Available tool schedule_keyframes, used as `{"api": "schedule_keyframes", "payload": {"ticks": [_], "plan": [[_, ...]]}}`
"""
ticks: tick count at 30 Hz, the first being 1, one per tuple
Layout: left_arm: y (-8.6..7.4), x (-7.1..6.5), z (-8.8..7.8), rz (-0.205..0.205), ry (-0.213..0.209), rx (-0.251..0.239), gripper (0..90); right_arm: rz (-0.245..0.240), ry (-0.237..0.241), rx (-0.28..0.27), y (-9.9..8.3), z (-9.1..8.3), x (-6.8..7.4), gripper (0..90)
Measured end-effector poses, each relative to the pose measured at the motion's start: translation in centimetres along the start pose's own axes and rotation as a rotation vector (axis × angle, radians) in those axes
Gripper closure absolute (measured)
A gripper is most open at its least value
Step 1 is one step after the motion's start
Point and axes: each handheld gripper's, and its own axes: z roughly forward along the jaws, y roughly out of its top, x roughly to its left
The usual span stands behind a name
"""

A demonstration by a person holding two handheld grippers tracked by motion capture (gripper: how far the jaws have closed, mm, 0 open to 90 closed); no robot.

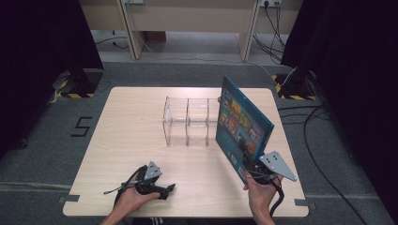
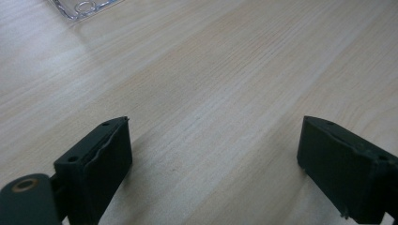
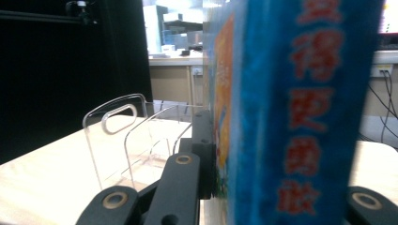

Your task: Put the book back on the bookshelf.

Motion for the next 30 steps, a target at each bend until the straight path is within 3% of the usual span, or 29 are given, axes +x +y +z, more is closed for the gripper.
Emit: {"api": "schedule_keyframes", "payload": {"ticks": [15, 24, 30], "plan": [[-0.1, 0.0, -0.1, 0.000, -0.002, -0.003, 9.6, -0.001, -0.083, -0.015, 0.5, 5.7, 1.3, 83.0], [-0.1, 0.0, -0.1, 0.000, -0.003, -0.003, 9.6, -0.025, -0.125, -0.021, 0.2, 7.2, 1.6, 82.9], [-0.1, 0.0, -0.1, 0.001, -0.002, -0.003, 9.6, -0.004, -0.142, -0.042, -0.2, 8.2, 1.9, 83.0]]}}
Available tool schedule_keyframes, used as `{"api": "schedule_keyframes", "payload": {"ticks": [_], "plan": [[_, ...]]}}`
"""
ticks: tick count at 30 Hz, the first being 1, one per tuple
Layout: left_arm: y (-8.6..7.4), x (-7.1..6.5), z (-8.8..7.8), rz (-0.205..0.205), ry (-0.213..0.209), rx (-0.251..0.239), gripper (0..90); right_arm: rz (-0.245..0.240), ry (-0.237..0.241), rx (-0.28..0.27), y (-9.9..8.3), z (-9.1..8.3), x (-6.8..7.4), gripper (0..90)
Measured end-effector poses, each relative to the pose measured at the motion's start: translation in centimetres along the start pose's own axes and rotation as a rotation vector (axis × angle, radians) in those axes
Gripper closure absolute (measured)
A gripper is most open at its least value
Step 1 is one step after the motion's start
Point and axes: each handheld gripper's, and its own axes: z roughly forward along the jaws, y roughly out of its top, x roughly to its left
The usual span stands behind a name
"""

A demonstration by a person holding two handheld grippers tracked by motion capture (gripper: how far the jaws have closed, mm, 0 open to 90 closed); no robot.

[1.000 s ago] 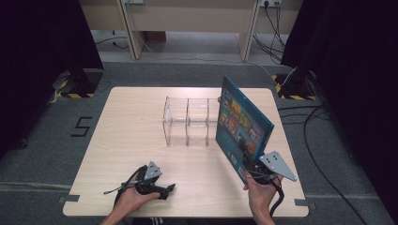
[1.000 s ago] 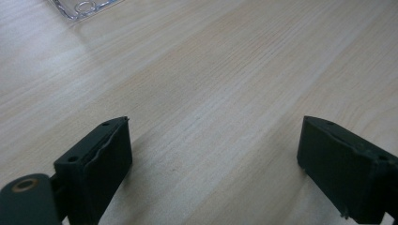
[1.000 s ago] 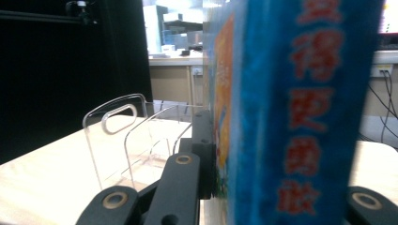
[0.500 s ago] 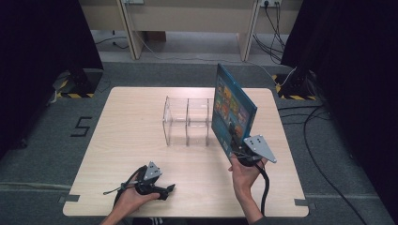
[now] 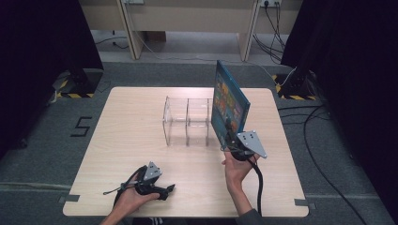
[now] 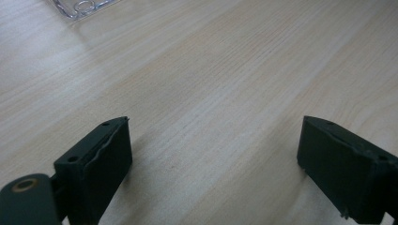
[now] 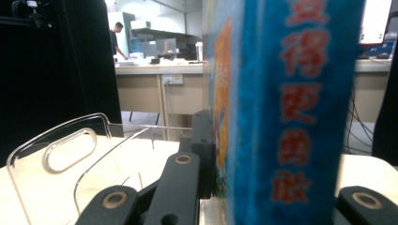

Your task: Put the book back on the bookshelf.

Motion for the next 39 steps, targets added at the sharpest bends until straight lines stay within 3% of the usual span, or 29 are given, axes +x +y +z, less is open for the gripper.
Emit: {"api": "schedule_keyframes", "payload": {"ticks": [5, 22, 32, 35, 39], "plan": [[0.0, 0.0, 0.0, 0.003, -0.002, 0.001, 9.6, -0.049, -0.041, -0.017, -0.2, 0.7, 0.4, 82.9], [-0.1, 0.0, -0.1, 0.004, -0.004, 0.004, 9.6, -0.036, -0.096, -0.018, -1.7, 1.7, 0.4, 82.8], [-0.1, 0.0, -0.1, 0.004, -0.005, 0.003, 9.6, -0.009, -0.131, -0.047, -2.9, 2.3, 0.6, 82.6], [-0.1, 0.0, -0.2, 0.005, -0.005, 0.003, 9.6, -0.027, -0.141, -0.060, -3.3, 2.3, 0.8, 82.5], [-0.1, 0.0, -0.2, 0.005, -0.005, 0.002, 9.6, -0.015, -0.153, -0.069, -3.5, 2.1, 0.9, 81.9]]}}
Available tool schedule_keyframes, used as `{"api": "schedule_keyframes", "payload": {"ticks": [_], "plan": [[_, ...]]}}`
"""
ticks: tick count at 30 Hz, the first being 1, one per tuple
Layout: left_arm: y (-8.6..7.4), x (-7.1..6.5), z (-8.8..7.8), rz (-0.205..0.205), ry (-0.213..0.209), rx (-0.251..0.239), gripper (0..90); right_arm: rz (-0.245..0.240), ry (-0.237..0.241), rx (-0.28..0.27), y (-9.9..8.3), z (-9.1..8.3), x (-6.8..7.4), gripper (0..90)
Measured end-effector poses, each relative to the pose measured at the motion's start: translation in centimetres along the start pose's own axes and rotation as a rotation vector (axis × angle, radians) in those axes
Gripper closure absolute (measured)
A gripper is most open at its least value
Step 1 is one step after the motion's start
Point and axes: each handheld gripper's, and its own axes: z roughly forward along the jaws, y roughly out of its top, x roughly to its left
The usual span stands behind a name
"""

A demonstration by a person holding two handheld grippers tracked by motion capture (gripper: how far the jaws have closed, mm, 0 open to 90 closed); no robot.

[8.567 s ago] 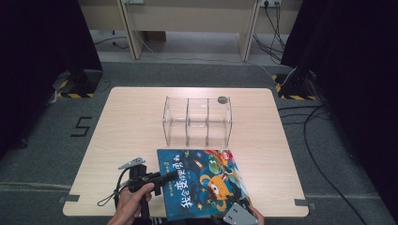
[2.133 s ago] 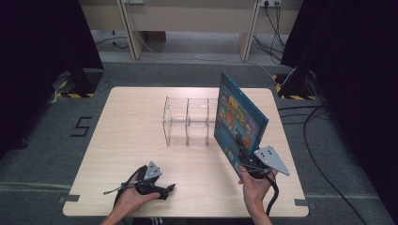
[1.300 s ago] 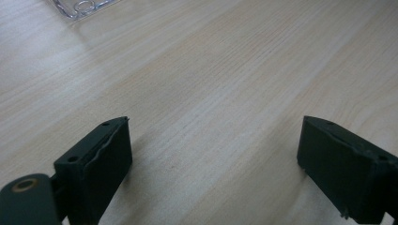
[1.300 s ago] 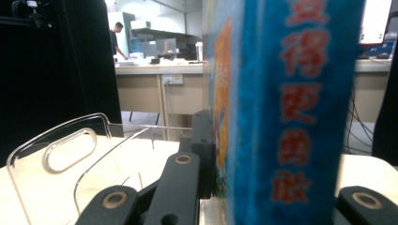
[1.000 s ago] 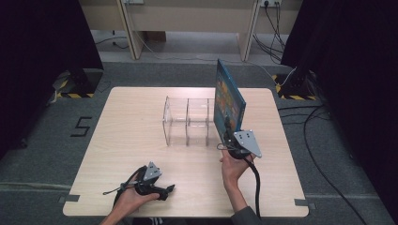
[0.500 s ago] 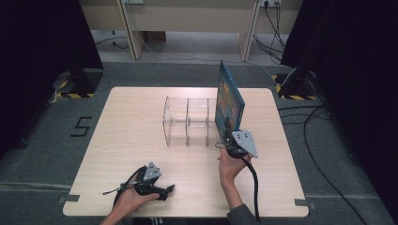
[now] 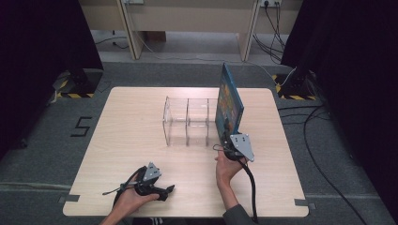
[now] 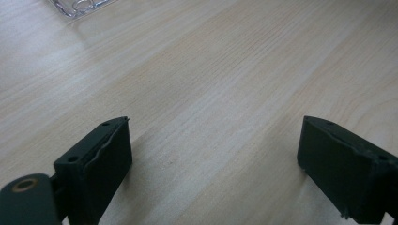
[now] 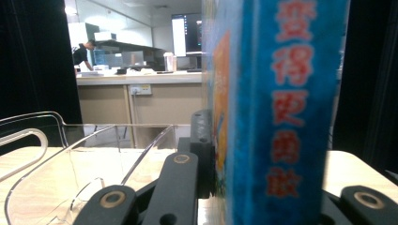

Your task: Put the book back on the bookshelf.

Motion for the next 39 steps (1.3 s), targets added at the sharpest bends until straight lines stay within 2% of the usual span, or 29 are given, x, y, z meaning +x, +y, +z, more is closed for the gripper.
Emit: {"api": "schedule_keyframes", "payload": {"ticks": [4, 6, 10, 11, 13, 18, 22, 25, 29, 31, 33, 39], "plan": [[0.0, 0.0, 0.0, 0.000, 0.000, 0.000, 9.6, -0.021, -0.004, 0.001, 0.0, -0.5, -0.1, 80.5], [0.0, 0.0, 0.0, -0.002, 0.001, -0.001, 9.5, -0.012, -0.009, 0.004, 0.0, -0.7, -0.2, 80.3], [0.0, -0.1, 0.0, -0.003, 0.001, -0.001, 9.5, -0.041, -0.003, 0.029, 0.2, -1.1, -0.6, 78.6], [0.0, -0.1, 0.0, -0.003, 0.000, -0.001, 9.5, -0.057, 0.004, 0.031, 0.2, -1.2, -0.7, 77.3], [0.0, -0.1, 0.0, -0.003, 0.001, -0.001, 9.4, -0.041, 0.019, 0.040, 0.4, -1.5, -0.8, 74.3], [0.0, -0.1, 0.0, -0.003, 0.001, 0.001, 9.4, -0.066, 0.028, 0.069, 0.6, -1.8, -1.5, 71.6], [0.0, -0.1, 0.0, -0.004, 0.001, 0.001, 9.4, -0.091, 0.048, 0.072, 0.7, -2.0, -1.6, 68.2], [0.0, -0.1, 0.0, -0.003, 0.001, 0.001, 9.4, -0.074, 0.050, 0.086, 0.6, -2.0, -1.4, 61.8], [0.0, -0.1, -0.1, -0.001, 0.001, 0.003, 9.4, -0.089, 0.062, 0.098, 0.7, -2.3, -1.4, 58.5], [0.0, -0.1, -0.1, -0.001, 0.001, 0.003, 9.4, -0.063, 0.071, 0.123, 0.8, -2.5, -1.6, 55.8], [0.0, -0.1, 0.0, -0.002, 0.001, 0.001, 9.4, -0.062, 0.075, 0.134, 0.9, -2.9, -2.0, 54.1], [0.0, -0.1, 0.0, -0.003, 0.002, 0.002, 9.0, -0.008, 0.162, 0.178, 1.1, -3.9, -3.2, 49.3]]}}
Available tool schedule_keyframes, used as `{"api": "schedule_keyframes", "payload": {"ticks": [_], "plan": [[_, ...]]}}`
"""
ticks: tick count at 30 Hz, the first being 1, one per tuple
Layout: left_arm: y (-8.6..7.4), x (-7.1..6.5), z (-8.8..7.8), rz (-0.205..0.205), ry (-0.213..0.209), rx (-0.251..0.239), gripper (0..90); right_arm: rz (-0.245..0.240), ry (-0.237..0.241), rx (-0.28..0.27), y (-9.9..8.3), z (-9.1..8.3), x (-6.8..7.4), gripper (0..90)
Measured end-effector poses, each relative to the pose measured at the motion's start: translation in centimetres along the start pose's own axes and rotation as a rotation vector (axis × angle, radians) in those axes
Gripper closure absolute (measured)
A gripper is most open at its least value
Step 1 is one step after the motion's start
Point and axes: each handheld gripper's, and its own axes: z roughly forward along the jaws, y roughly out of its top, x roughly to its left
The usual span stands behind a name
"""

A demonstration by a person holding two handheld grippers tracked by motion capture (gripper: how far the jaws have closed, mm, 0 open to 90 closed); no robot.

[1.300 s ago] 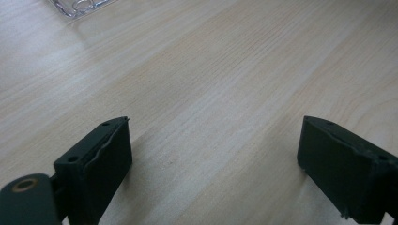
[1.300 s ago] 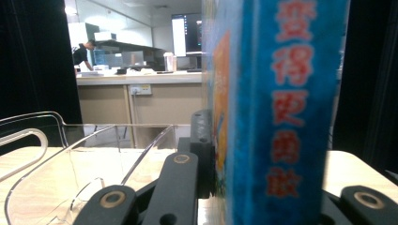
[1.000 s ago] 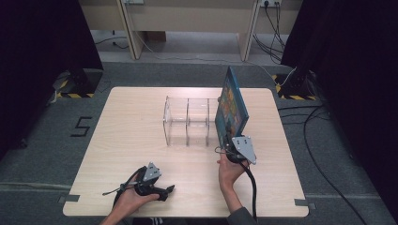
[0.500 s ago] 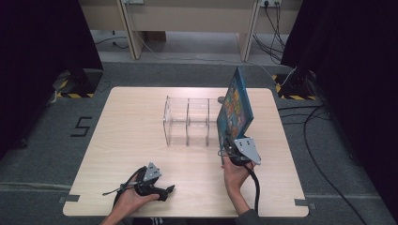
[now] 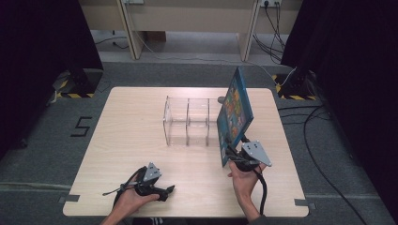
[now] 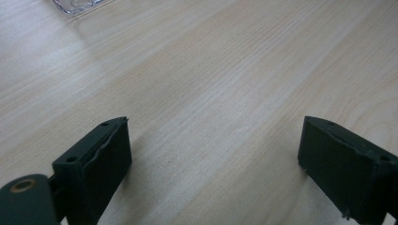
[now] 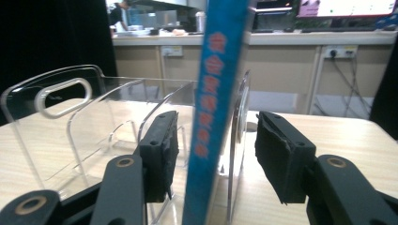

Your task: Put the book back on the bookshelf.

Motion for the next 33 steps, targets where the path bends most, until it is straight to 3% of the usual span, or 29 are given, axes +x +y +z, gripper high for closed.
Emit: {"api": "schedule_keyframes", "payload": {"ticks": [10, 33], "plan": [[0.0, 0.0, 0.0, 0.006, -0.007, 0.003, 7.9, 0.035, 0.072, 0.041, 0.0, -2.2, -1.4, 45.9], [0.0, 0.1, 0.0, 0.016, -0.017, 0.003, 7.3, 0.031, 0.140, 0.083, -0.3, -5.8, -3.0, 42.1]]}}
